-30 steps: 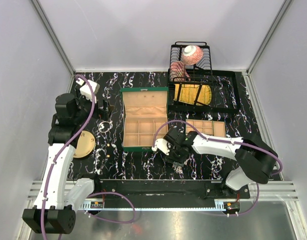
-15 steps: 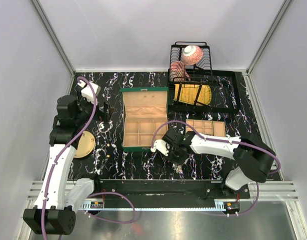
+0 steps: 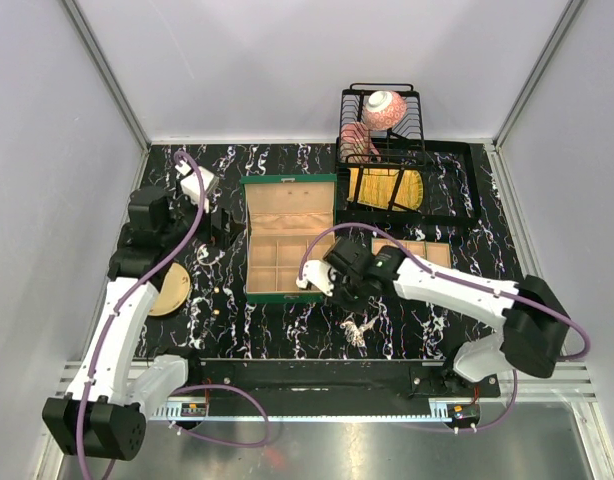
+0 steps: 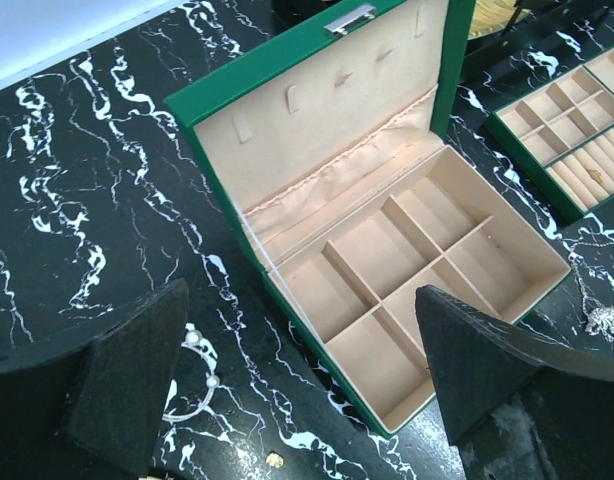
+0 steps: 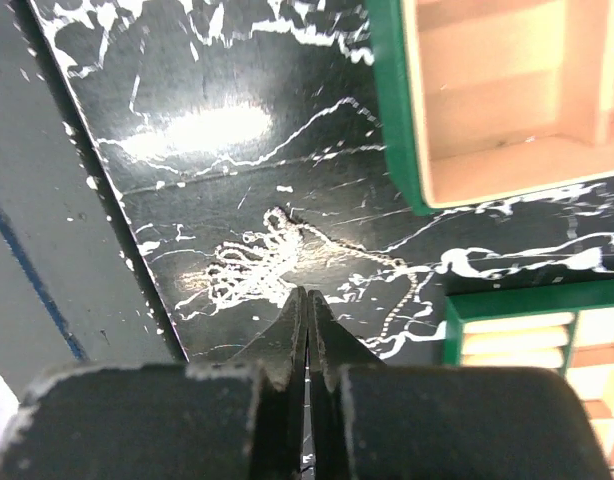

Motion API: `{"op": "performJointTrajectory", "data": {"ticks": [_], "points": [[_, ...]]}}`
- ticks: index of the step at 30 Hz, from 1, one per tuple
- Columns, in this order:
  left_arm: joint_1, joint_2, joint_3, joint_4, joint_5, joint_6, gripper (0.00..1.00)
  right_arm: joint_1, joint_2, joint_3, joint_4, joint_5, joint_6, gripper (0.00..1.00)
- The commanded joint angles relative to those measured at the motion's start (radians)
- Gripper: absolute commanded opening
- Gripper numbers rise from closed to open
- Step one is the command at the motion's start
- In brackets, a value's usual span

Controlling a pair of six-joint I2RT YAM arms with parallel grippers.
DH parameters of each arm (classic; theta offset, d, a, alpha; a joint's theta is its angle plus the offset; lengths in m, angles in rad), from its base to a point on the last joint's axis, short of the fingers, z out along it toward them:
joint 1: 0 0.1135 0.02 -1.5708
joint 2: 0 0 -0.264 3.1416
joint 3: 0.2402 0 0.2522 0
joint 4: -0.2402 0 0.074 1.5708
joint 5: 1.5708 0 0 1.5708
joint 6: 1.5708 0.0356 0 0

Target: Organize the mixed jewelry

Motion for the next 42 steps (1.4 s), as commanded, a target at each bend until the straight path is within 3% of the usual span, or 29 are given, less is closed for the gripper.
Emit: {"op": "performJointTrajectory", "data": {"ticks": [1, 4, 5, 9, 17, 42], "points": [[-0.028, 0.018, 0.007, 0.074, 0.04, 0.008, 0.99, 0.005, -0.066, 0.079, -0.084, 0.003, -0.029, 0.0], [-0.033, 0.027, 0.001, 0.085, 0.037, 0.008, 0.99, 0.005, -0.053, 0.063, -0.086, 0.019, -0.026, 0.02], [-0.034, 0.027, -0.001, 0.089, 0.037, 0.005, 0.99, 0.005, -0.045, 0.041, -0.086, 0.014, -0.026, 0.1], [-0.036, 0.02, -0.021, 0.108, 0.025, 0.006, 0.99, 0.005, -0.001, -0.014, -0.07, -0.012, -0.016, 0.29], [-0.036, 0.007, -0.041, 0.108, -0.006, 0.023, 0.99, 0.005, 0.052, -0.098, 0.043, -0.041, 0.007, 0.48], [-0.037, 0.001, -0.068, 0.121, -0.044, 0.037, 0.99, 0.005, 0.176, -0.12, 0.172, -0.012, 0.049, 0.44]]}}
